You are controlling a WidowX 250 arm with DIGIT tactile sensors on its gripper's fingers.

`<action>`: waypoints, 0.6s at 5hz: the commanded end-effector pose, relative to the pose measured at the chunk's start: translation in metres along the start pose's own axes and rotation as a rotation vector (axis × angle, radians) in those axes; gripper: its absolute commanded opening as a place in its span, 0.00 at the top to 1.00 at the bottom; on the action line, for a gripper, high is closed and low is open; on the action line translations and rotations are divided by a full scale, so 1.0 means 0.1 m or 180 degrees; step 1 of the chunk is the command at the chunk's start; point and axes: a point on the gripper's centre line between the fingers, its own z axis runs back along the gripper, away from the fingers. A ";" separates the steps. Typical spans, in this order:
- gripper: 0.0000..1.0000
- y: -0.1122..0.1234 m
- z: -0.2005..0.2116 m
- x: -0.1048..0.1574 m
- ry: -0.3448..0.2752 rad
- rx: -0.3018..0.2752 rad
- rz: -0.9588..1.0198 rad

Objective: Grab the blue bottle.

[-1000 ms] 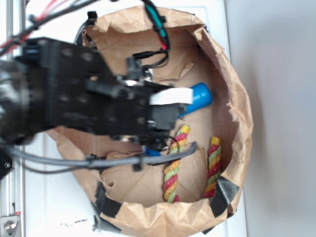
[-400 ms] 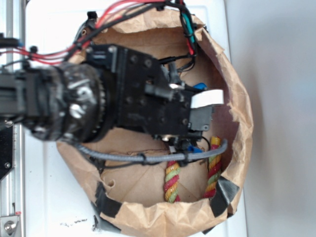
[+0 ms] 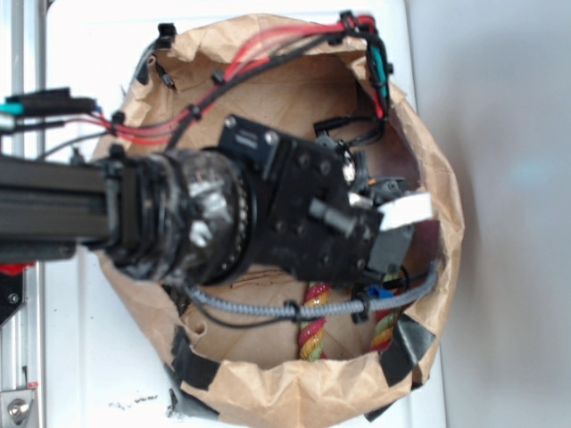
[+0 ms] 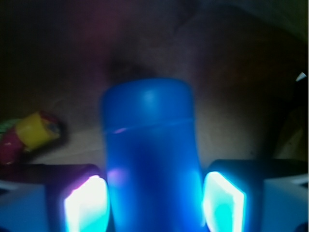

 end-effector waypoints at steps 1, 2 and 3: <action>1.00 0.02 0.13 0.00 -0.0121 -0.0056 -0.0065; 1.00 0.09 0.29 0.00 -0.0179 -0.0134 -0.0015; 1.00 0.19 0.71 0.00 -0.0201 -0.0437 0.0072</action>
